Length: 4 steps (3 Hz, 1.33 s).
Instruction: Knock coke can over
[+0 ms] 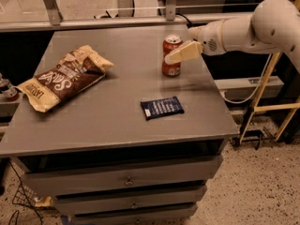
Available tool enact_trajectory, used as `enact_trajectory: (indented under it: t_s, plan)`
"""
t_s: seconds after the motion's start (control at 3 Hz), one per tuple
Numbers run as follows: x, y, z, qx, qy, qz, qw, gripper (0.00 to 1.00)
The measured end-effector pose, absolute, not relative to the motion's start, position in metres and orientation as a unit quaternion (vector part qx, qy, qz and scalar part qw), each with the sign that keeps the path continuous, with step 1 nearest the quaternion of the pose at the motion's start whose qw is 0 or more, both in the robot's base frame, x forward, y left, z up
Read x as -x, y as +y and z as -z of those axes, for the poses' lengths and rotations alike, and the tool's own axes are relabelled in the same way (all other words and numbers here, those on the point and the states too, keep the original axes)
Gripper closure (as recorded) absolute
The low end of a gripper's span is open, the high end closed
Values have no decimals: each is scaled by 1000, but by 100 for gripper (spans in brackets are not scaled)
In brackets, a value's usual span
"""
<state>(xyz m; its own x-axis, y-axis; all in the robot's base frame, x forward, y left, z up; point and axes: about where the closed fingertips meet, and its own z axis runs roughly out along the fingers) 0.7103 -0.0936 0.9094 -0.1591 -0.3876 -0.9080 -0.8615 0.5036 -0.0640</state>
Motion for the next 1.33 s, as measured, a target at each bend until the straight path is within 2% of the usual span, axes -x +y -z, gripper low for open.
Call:
enact_trajectory:
  t_s: [0.33,1.0,1.33]
  plan:
    - [-711,-85,-905,435,716,-254,482,18]
    - [-712,-78,-901,439,713,-266,478,64]
    - [-712,-83,-909,467,716,-234,463,87]
